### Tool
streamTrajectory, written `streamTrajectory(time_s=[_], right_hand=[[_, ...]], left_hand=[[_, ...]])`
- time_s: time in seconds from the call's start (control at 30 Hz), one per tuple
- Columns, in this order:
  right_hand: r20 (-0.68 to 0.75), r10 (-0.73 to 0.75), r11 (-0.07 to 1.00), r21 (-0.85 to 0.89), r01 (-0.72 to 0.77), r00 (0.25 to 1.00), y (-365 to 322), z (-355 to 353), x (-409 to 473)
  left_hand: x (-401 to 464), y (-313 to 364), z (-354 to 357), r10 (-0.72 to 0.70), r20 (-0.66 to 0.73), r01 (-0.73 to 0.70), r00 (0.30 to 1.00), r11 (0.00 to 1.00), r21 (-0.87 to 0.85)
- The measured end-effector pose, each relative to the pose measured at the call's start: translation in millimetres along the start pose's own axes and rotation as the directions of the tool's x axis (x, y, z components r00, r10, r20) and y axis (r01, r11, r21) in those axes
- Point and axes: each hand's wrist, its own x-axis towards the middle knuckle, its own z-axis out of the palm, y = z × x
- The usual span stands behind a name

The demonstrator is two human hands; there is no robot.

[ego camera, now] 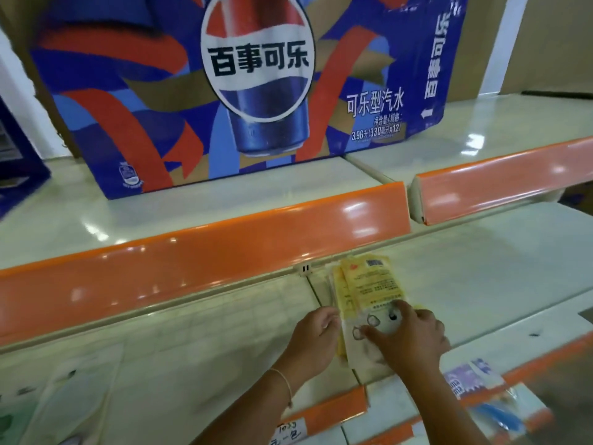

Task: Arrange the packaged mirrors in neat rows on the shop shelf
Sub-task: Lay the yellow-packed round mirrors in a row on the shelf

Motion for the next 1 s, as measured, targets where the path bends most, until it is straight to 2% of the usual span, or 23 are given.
streamTrajectory(time_s=[0.1,0.2,0.27,0.37,0.43,0.5,0.6,0.7,0.73,0.77,0.83,0.87,0.9,0.97,1.0], right_hand=[[-0.025,-0.045,0.988,0.144,0.048,0.999,-4,-6,-1],[0.018,-0.116,0.910,0.402,0.099,0.993,-5,-9,1],[0.065,-0.117,0.851,0.520,0.067,0.991,-5,-9,2],[0.181,-0.122,0.652,0.756,-0.058,0.976,-8,-7,-3],[0.226,-0.161,0.520,0.847,-0.112,0.961,-9,-3,-10],[0.271,-0.244,0.469,0.874,-0.131,0.931,-13,0,-18],[0.369,-0.378,0.486,0.860,-0.158,0.849,-25,0,-32],[0.419,-0.449,0.500,0.850,-0.167,0.789,-42,-3,-47],[0.427,-0.475,0.492,0.854,-0.171,0.769,-47,-4,-52],[0.443,-0.501,0.490,0.853,-0.178,0.744,-51,-4,-57],[0.470,-0.537,0.482,0.852,-0.203,0.700,-62,-3,-66],[0.474,-0.549,0.472,0.856,-0.214,0.688,-67,-1,-71],[0.471,-0.562,0.451,0.864,-0.225,0.680,-74,-1,-75],[0.491,-0.546,0.412,0.863,-0.293,0.679,-83,2,-81],[0.511,-0.539,0.395,0.855,-0.335,0.670,-89,1,-84]], left_hand=[[-4,4,-3,0.023,-0.012,-0.023,1.000,1.000,0.019],[-6,2,-7,0.018,-0.026,-0.018,0.999,1.000,0.021],[-5,0,-9,0.000,-0.049,0.001,0.999,1.000,0.024],[-4,-7,-15,-0.026,-0.079,0.026,0.997,1.000,-0.001],[-7,-14,-20,0.033,-0.050,-0.030,0.998,0.998,0.057],[-12,-22,-28,0.128,-0.023,-0.121,0.992,0.974,0.192],[-18,-32,-46,0.280,-0.071,-0.222,0.957,0.870,0.440],[-24,-38,-66,0.372,-0.150,-0.221,0.916,0.779,0.587],[-27,-35,-72,0.381,-0.208,-0.192,0.901,0.779,0.597],[-30,-38,-78,0.434,-0.227,-0.170,0.872,0.703,0.691],[-36,-45,-92,0.461,-0.287,-0.100,0.840,0.651,0.752],[-40,-47,-101,0.495,-0.315,-0.109,0.810,0.654,0.748],[-42,-51,-110,0.535,-0.285,-0.121,0.796,0.601,0.790],[-50,-59,-129,0.571,-0.200,-0.219,0.796,0.580,0.784],[-54,-61,-136,0.570,-0.189,-0.272,0.799,0.624,0.732]])
